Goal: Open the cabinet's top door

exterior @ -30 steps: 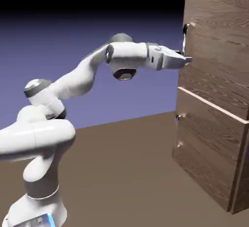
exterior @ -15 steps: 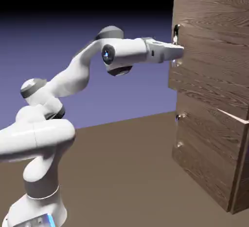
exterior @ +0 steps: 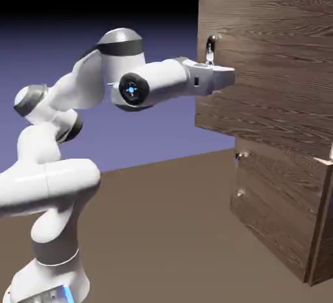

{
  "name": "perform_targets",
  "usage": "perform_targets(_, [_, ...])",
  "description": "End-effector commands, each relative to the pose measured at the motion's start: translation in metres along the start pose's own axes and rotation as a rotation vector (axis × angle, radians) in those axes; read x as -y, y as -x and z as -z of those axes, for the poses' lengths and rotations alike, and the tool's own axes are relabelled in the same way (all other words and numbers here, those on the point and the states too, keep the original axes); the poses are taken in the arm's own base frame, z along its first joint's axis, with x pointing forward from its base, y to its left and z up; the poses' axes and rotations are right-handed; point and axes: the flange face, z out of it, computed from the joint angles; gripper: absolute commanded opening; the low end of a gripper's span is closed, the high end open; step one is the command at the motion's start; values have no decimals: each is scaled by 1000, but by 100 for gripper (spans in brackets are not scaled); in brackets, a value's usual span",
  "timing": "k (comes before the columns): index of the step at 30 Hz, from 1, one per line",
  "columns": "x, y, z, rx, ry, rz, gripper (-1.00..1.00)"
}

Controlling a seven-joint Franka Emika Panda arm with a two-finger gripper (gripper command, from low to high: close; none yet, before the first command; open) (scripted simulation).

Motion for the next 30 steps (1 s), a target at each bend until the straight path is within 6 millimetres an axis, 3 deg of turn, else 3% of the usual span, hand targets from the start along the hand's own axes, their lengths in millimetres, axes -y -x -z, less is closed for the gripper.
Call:
perform_targets(1, [-2, -2, 7, 14, -14, 0, -100])
perform_targets(10, [-28, -28, 66, 157, -157, 0, -100])
perform_targets(19, [-67, -67, 124, 319, -318, 0, -100])
perform_targets(30, [-119, -119, 170, 494, -494, 0, -100])
